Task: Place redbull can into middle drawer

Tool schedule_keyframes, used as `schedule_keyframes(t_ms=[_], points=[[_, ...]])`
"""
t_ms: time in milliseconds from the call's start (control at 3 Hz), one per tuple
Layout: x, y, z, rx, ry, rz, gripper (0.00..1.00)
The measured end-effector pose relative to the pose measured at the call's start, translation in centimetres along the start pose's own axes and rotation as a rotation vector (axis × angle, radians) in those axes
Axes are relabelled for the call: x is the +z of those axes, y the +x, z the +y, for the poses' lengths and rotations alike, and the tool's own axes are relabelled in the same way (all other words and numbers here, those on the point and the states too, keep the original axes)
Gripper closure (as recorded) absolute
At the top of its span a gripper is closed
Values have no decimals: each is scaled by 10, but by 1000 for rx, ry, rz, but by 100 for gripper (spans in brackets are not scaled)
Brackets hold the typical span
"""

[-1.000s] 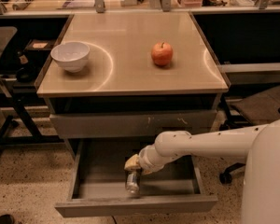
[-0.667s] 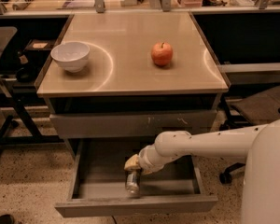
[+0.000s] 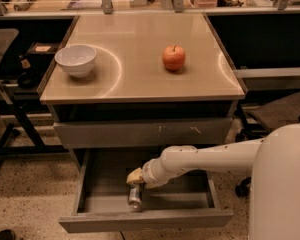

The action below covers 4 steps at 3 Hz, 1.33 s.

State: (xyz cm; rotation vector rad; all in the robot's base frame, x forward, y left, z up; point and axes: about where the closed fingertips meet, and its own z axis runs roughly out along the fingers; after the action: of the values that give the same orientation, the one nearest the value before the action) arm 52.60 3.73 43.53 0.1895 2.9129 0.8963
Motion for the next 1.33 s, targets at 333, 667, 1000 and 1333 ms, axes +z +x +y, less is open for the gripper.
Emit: schedule_keyframes(t_ms=[333, 667, 1000, 1333], points=[[12, -4, 5, -17, -25, -3, 100], [23, -7, 5, -30, -41, -6, 100], [32, -15, 2, -51, -47, -16, 100], [44, -21, -6, -51, -44, -24, 100]])
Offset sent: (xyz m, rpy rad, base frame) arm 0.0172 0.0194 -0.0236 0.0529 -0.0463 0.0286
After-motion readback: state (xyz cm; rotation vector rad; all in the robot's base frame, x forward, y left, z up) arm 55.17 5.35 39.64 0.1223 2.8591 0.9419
